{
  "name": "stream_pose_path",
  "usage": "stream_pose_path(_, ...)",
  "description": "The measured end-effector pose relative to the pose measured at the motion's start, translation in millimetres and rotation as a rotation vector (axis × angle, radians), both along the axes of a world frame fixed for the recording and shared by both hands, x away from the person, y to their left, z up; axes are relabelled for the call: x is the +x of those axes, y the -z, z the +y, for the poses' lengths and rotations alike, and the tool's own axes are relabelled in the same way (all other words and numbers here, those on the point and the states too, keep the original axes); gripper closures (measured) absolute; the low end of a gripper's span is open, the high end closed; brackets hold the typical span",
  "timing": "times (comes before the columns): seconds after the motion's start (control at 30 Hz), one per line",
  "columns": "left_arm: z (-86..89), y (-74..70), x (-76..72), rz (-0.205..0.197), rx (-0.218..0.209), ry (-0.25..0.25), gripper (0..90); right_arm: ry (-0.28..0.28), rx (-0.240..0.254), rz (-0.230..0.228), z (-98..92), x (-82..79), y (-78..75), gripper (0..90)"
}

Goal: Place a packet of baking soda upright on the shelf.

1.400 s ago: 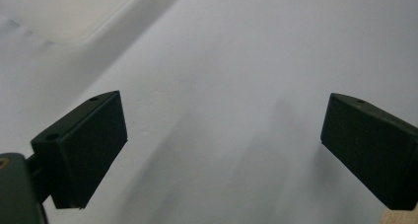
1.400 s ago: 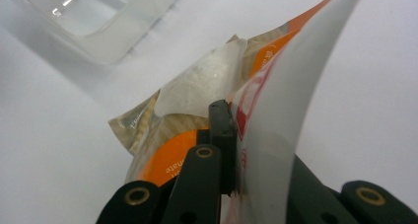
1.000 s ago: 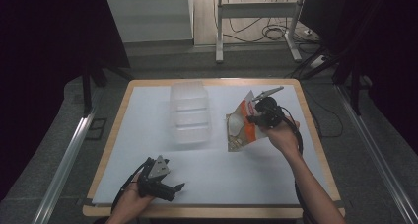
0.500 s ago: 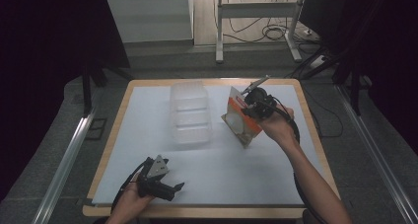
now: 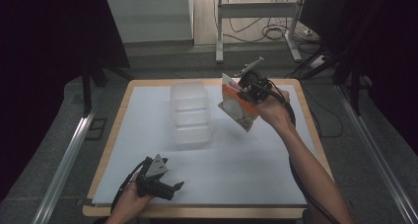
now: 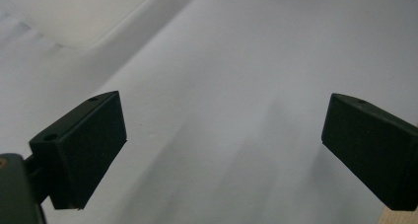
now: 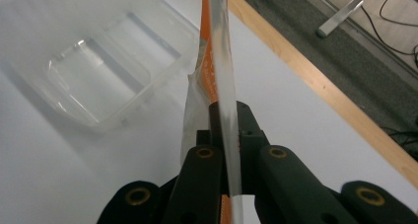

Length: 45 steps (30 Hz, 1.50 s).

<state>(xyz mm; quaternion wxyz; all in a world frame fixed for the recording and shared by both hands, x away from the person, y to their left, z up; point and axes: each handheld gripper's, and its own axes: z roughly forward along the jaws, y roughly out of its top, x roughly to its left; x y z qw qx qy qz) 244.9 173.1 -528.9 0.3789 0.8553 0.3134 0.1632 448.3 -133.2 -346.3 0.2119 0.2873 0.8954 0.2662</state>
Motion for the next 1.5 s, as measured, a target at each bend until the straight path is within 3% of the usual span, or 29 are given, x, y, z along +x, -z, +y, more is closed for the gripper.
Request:
stream_pose_path(0.33, 0.2, 0.1, 0.1, 0.0, 0.001, 0.0, 3.3, -0.03, 0.002, -0.018, 20.8, 13.7, -17.1, 89.0)
stream_pose_path(0.93, 1.8, -0.1, 0.4, 0.003, -0.018, -0.004, 2.9, -0.091, -0.006, 0.018, 69.0, 37.3, -7.5, 89.0)
stream_pose_path(1.5, 2.1, 0.0, 0.1, -0.002, -0.023, -0.003, 2.5, -0.187, -0.048, 0.013, 132.7, 46.5, -0.8, 89.0)
